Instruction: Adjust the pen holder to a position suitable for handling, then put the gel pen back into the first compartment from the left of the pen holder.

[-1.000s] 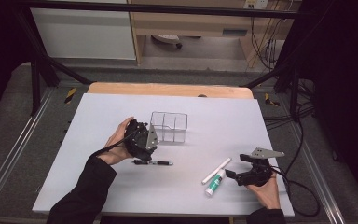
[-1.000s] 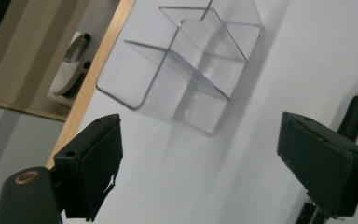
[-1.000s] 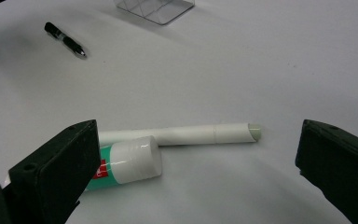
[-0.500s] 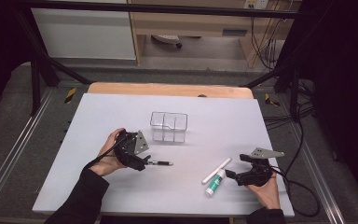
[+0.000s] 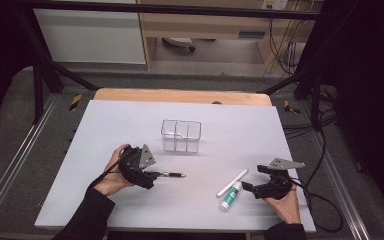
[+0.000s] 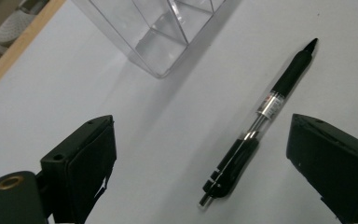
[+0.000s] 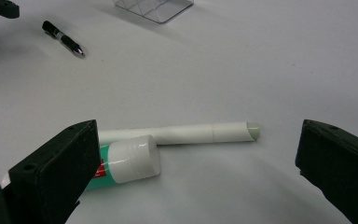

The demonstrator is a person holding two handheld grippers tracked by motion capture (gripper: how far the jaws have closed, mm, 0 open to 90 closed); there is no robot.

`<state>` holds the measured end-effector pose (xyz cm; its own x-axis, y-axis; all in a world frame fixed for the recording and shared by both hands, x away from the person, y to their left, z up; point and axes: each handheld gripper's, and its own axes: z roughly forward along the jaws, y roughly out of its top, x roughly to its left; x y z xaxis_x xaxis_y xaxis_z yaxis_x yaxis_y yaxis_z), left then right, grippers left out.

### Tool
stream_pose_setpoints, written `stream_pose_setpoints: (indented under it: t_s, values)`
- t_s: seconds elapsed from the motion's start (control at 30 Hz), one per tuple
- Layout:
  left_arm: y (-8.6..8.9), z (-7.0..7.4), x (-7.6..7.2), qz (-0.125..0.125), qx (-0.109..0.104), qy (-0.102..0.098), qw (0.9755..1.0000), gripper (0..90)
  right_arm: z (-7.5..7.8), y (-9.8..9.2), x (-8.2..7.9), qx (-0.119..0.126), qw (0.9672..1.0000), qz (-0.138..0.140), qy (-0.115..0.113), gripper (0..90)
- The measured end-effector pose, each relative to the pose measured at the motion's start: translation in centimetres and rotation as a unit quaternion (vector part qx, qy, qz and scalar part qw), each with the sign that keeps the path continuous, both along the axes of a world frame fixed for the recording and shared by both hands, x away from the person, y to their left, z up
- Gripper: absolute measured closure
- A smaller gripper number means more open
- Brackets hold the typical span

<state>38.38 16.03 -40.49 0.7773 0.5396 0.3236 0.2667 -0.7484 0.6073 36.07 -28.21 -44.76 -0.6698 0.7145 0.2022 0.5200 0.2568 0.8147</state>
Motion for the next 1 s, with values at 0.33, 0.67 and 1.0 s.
stream_pose_setpoints:
  t_s: [0.33,0.67,1.0]
  values:
    - [-0.5,-1.2,-0.1,0.000,-0.013,0.027,0.9995,14.3,0.0,0.0,0.0,0.002,1.0000,0.000,0.000,0.3]
    - [0.0,-1.8,0.4,0.014,-0.026,0.048,0.9984,44.9,0.0,0.0,0.0,0.002,1.0000,0.000,-0.001,0.3]
    - [0.6,-1.4,1.1,0.034,-0.038,0.062,0.9968,78.1,0.0,0.0,0.0,0.002,1.0000,0.000,-0.001,0.3]
